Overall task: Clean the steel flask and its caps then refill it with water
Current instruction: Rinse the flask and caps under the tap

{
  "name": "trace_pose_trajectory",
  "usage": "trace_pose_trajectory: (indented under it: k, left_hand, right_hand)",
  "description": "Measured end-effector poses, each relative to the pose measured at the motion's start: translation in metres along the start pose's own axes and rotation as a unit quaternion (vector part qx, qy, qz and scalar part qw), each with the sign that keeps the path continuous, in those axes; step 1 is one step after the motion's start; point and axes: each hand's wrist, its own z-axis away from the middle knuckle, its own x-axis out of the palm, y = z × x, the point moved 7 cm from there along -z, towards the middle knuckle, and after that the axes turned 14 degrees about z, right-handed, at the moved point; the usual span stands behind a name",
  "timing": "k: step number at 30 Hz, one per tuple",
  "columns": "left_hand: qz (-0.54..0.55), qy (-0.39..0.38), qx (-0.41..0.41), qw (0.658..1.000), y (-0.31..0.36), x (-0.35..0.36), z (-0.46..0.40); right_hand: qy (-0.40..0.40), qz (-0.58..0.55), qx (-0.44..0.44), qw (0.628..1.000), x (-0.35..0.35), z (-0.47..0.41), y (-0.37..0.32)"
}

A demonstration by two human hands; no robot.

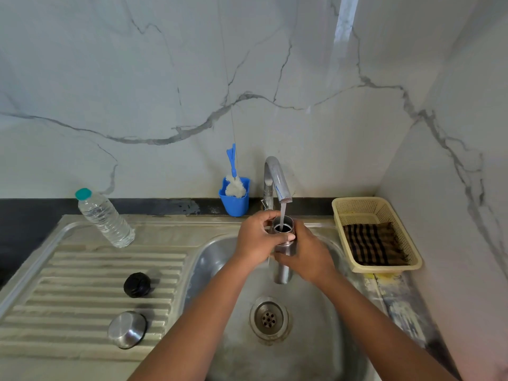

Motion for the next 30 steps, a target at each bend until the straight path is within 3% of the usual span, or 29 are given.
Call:
trace_pose_trajectory:
  k: [5, 10, 14, 18, 22, 26, 30]
  left_hand:
    - [0.007, 0.006, 0.003, 1.0, 0.002, -0.002, 0.0]
    - [0.016, -0.015, -0.036, 0.999, -0.009, -0.002, 0.003]
    - [0.04, 0.0, -0.043, 0.998, -0.012, -0.002, 0.004]
    - [0.017, -0.022, -0.032, 0.999, -0.012, 0.003, 0.006]
    - [0.005, -0.028, -0.014, 0.999, -0.009, 0.005, 0.006]
    - [0.008, -0.025, -0.015, 1.0, -0.011, 0.002, 0.005]
    - [0.026, -0.01, -0.012, 1.0, -0.01, 0.0, 0.006]
  right_hand:
    - [-0.017, -0.039, -0.011, 0.999, 0.0, -0.001, -0.002]
    - [-0.104, -0.037, 0.003, 0.994, 0.001, -0.005, 0.001]
    - [-0.012, -0.002, 0.023, 1.0, -0.008, -0.005, 0.002]
    - [-0.032, -0.068, -0.016, 0.997, -0.018, -0.011, -0.006]
    - [0.005, 0.004, -0.019, 1.0, -0.027, -0.016, -0.014]
    - [-0.053, -0.036, -0.023, 0.998, -0.029, -0.018, -0.008]
    - [-0.015, 0.106, -0.038, 0.994, -0.02, -0.015, -0.022]
